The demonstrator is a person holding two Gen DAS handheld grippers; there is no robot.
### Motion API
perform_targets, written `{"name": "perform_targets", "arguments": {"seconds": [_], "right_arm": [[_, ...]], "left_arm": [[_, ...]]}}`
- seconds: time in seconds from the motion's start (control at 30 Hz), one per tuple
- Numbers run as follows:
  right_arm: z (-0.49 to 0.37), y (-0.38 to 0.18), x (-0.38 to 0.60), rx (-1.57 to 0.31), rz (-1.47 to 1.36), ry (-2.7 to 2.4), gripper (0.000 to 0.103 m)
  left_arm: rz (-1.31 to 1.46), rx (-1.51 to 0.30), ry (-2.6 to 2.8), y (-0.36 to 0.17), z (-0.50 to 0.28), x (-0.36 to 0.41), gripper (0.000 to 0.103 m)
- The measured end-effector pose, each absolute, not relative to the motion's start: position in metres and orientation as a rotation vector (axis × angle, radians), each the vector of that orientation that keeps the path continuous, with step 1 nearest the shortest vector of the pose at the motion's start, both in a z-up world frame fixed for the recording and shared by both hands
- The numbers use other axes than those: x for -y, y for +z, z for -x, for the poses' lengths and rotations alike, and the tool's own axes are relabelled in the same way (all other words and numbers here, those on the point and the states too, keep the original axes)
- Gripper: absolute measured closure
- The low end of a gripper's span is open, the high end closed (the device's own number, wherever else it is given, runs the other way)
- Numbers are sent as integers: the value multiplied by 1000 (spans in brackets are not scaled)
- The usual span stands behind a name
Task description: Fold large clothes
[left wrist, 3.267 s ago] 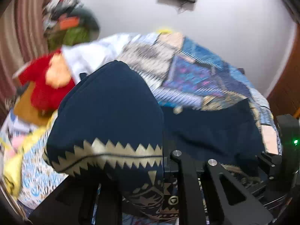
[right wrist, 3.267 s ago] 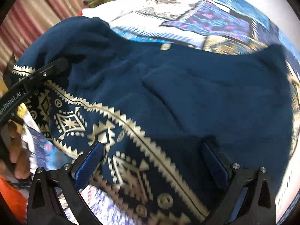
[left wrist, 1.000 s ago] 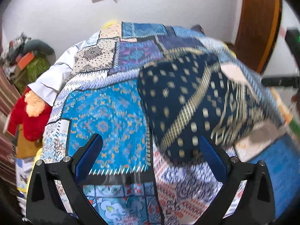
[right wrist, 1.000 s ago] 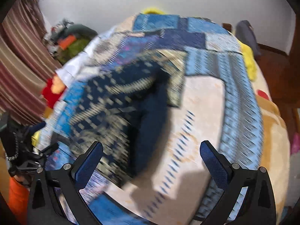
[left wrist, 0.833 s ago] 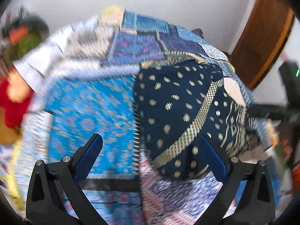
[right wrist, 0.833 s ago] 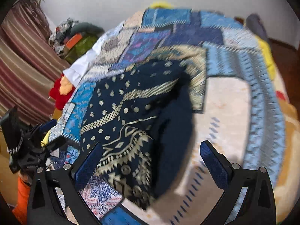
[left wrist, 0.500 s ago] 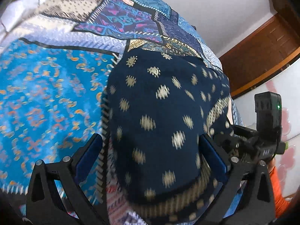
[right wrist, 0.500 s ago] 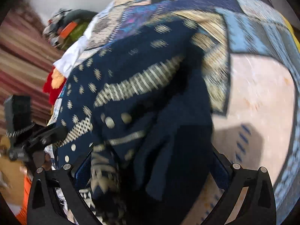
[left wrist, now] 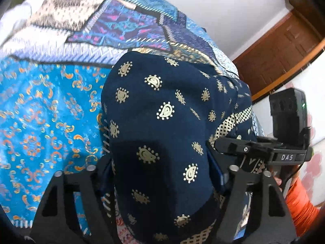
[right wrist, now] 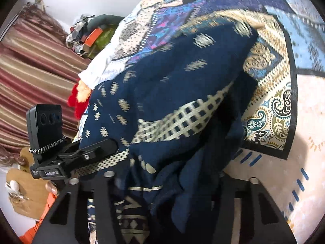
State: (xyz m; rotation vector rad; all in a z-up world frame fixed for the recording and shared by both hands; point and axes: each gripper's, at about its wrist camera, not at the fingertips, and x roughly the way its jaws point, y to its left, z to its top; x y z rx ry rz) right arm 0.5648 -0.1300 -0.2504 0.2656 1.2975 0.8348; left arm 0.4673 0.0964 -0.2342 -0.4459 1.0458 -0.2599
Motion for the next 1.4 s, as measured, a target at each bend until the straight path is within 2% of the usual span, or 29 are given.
{"name": "perform_targets", "arguments": {"seconds": [0.13,0.4,0.67,0.87,1.17,1.23,1.3,1.4], "right_arm": [[-548,-219,122,-1255,-228,845,66],[-505,-158,104,-1168,-200,889,67],[-462,-132,59,-1144,-181,931,67],[-436,-157,20,-1214,-180,951,67],[-421,-248,-41,-1414,-67,938,66],[-420,-259,-49,-1396,6,922,58],[-422,-263,-48,-1397,2,920,53],[-429,-256,-38,-1415,7,919,52]], "left_arm": [[404,-1011,-264,-202,-449,-95,39],[360,-933,-236,-145,-400,-116,39],[366,-916,-186,-130,-350,-157,39],[409,-976,-138,-158,-323,-190,39],[592,-1141,-92,-261,-306,-232,36],[599,-1114,-106,-265,-305,-235,32],[567,-1109,-93,-262,-301,-230,28],[435,-1101,-35,-244,-293,-216,24]]}}
